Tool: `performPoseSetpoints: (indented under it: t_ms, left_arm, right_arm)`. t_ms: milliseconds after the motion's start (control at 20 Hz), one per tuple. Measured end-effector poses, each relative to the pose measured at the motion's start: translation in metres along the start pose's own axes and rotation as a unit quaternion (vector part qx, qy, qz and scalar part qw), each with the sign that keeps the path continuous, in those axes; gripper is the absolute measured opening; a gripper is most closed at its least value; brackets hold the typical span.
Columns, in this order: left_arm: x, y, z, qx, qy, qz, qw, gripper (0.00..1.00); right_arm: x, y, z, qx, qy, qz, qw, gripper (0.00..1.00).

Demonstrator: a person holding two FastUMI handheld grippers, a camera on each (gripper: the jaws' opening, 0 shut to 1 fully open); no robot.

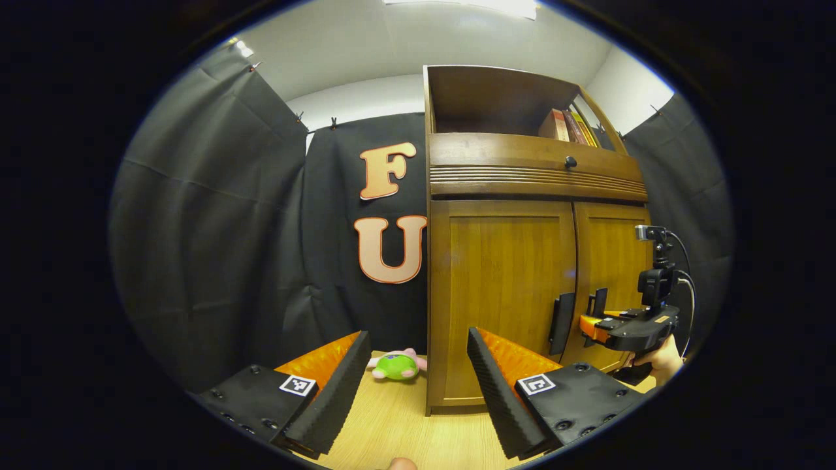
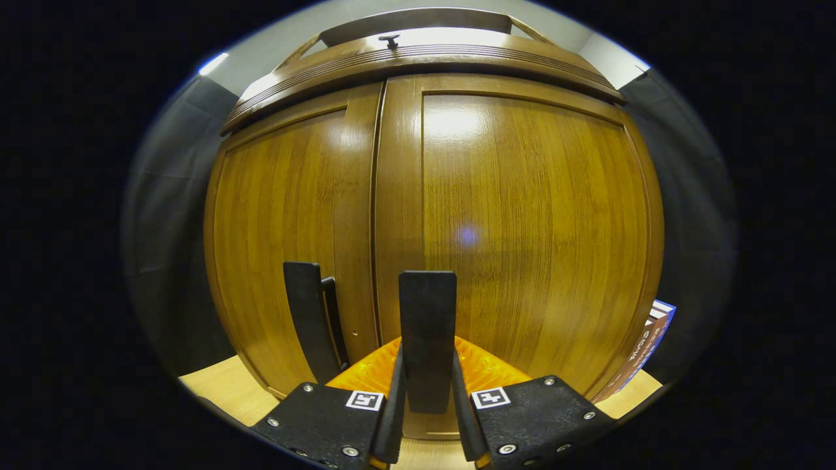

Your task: Open the right door of the double-door shoe cabinet with the right hand, and open the left door with the left hand.

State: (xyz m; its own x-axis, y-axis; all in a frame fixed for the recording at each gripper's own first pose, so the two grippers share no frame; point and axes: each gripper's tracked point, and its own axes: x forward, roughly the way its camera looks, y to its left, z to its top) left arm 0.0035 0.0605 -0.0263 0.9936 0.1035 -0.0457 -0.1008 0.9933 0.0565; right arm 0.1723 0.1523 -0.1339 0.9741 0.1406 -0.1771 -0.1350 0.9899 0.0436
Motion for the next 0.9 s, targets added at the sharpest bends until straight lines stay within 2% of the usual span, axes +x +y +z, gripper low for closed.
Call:
performPoseSetpoints:
  t_ms: [550, 900]
  left_arm:
    - [-0.013, -0.009, 0.006, 0.006, -0.008, -0.012, 1.0, 0.96]
    - [-0.027, -0.019, 0.004, 0.002, -0.004, -0.013, 1.0, 0.96]
  right_arm:
    - [-0.056, -0.005, 0.0, 0.012, 0.012, 0.043, 0.999, 0.34]
    - [-0.103, -0.02, 0.001, 0.02, 0.018, 0.055, 0.998, 0.32]
